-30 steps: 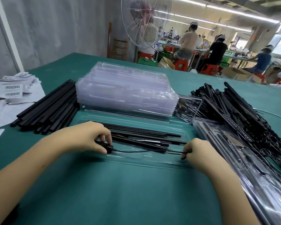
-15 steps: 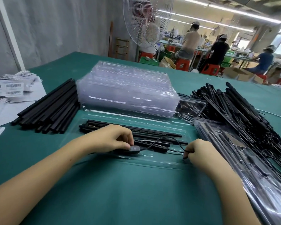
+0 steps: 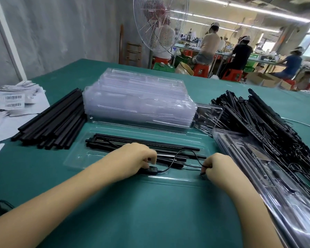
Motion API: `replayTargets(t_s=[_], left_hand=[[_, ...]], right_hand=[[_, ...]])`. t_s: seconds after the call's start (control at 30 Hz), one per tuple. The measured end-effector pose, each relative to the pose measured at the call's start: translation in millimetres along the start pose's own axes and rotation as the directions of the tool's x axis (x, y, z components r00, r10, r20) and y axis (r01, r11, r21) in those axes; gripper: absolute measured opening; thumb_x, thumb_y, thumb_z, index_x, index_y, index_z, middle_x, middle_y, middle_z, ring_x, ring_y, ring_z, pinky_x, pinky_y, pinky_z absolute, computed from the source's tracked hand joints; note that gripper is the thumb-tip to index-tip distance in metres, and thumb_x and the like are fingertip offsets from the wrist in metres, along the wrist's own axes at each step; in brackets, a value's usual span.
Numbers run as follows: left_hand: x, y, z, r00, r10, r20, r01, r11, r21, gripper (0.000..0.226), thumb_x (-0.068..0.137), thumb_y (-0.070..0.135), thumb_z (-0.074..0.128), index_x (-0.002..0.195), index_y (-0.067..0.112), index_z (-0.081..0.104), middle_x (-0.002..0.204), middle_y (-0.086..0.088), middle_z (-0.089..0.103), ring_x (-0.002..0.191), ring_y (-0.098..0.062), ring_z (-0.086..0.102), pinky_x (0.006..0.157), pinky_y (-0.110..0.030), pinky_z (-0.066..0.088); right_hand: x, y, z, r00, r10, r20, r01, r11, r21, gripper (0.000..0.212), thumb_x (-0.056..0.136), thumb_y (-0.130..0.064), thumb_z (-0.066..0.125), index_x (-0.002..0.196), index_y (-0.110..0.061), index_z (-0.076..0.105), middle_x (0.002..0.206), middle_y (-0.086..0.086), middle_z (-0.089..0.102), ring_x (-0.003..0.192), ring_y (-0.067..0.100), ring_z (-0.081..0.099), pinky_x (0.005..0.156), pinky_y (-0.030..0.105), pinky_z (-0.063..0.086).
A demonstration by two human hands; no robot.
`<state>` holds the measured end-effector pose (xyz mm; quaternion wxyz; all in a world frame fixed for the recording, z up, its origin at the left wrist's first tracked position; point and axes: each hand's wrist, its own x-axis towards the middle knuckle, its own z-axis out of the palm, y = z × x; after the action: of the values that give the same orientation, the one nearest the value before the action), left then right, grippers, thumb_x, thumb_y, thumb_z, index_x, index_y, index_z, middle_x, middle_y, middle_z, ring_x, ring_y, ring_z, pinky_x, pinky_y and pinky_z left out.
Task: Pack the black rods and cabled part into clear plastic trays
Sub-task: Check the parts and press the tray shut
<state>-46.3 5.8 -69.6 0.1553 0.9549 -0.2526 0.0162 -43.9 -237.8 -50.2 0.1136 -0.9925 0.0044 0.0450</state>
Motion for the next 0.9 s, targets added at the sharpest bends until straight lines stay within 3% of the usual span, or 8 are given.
replayTargets(t_s=[0.1, 0.23, 0.33, 0.4, 0.57, 0.67, 0.8, 0.9], left_hand=[[-10, 6, 9, 0.993, 0.099, -0.062, -0.086, 0.977, 0.194, 0.032, 0.092, 0.005, 0.046, 0.111, 0.027, 0.060, 0.103, 0.005, 0.059, 0.094, -0.020, 0.055, 0.074, -0.028, 0.039], [-17, 16, 6, 0.998, 0.013, -0.058, -0.006, 0.993, 0.121, 0.025, 0.093, 0.018, 0.042, 0.107, 0.022, 0.063, 0.107, 0.003, 0.052, 0.105, -0.015, 0.048, 0.077, -0.024, 0.037], [-10, 16, -2, 1.000, -0.018, -0.018, 0.019, 1.000, 0.024, 0.018, 0.091, 0.021, 0.047, 0.090, 0.018, 0.064, 0.137, 0.004, 0.041, 0.128, -0.011, 0.030, 0.094, -0.020, 0.034], [-3, 19, -2, 0.997, -0.045, 0.070, 0.046, 0.999, -0.004, 0.020, 0.094, 0.029, 0.047, 0.085, 0.014, 0.058, 0.158, 0.007, 0.016, 0.143, -0.006, 0.010, 0.107, -0.020, 0.022], [-4, 26, 24, 0.961, -0.116, 0.249, 0.066, 0.978, 0.200, 0.061, 0.096, 0.058, 0.028, 0.140, 0.017, 0.023, 0.159, -0.005, 0.012, 0.148, -0.022, 0.004, 0.120, -0.045, 0.001], [-6, 20, 28, 0.985, -0.083, 0.149, 0.061, 0.988, 0.145, 0.056, 0.096, 0.059, 0.027, 0.137, 0.020, 0.023, 0.152, 0.000, 0.028, 0.146, -0.017, 0.011, 0.119, -0.038, 0.000], [-8, 16, 34, 0.988, -0.043, 0.148, 0.017, 0.985, 0.170, 0.069, 0.097, 0.057, 0.026, 0.152, 0.025, -0.001, 0.161, 0.005, -0.001, 0.146, -0.009, -0.005, 0.116, -0.030, -0.007], [-9, 14, 36, 0.986, -0.066, 0.156, 0.034, 0.979, 0.200, 0.068, 0.097, 0.058, 0.025, 0.152, 0.029, -0.001, 0.160, 0.008, -0.007, 0.146, -0.010, -0.012, 0.115, -0.033, -0.010]], right_hand=[[0, 1, -2, 1.000, -0.009, -0.009, 0.009, 0.999, 0.034, 0.030, 0.078, 0.000, 0.044, 0.078, -0.018, 0.068, 0.078, 0.005, 0.062, 0.075, 0.025, 0.057, 0.065, 0.026, 0.047], [-8, 6, -9, 0.998, -0.060, -0.002, 0.059, 0.984, 0.170, 0.023, 0.091, -0.011, 0.045, 0.102, -0.027, 0.057, 0.085, 0.000, 0.063, 0.057, 0.010, 0.051, 0.047, 0.019, 0.038], [-12, 9, -14, 0.992, -0.123, 0.010, 0.118, 0.970, 0.212, 0.025, 0.095, -0.018, 0.050, 0.114, -0.032, 0.058, 0.081, -0.008, 0.064, 0.058, 0.005, 0.052, 0.048, 0.012, 0.036], [-12, 8, -16, 0.994, -0.113, -0.005, 0.112, 0.971, 0.212, 0.024, 0.094, -0.018, 0.054, 0.113, -0.029, 0.062, 0.086, -0.003, 0.065, 0.065, 0.005, 0.054, 0.053, 0.010, 0.037], [-13, -4, -7, 1.000, -0.012, 0.005, 0.011, 0.998, 0.055, 0.017, 0.090, -0.014, 0.053, 0.091, -0.028, 0.063, 0.101, 0.001, 0.061, 0.092, 0.021, 0.057, 0.089, 0.037, 0.047], [-15, -7, -3, 0.996, 0.038, -0.085, -0.039, 0.999, -0.007, 0.019, 0.089, -0.013, 0.048, 0.080, -0.030, 0.053, 0.098, -0.003, 0.059, 0.090, 0.019, 0.052, 0.089, 0.038, 0.046], [-16, -9, -1, 0.981, 0.131, -0.142, -0.139, 0.989, -0.044, 0.020, 0.088, -0.007, 0.043, 0.087, -0.022, 0.057, 0.096, -0.001, 0.059, 0.086, 0.022, 0.048, 0.085, 0.037, 0.036], [-17, -12, 0, 0.979, 0.155, -0.131, -0.167, 0.982, -0.090, 0.022, 0.087, -0.005, 0.041, 0.093, -0.019, 0.058, 0.095, 0.001, 0.059, 0.084, 0.025, 0.048, 0.083, 0.037, 0.030]])
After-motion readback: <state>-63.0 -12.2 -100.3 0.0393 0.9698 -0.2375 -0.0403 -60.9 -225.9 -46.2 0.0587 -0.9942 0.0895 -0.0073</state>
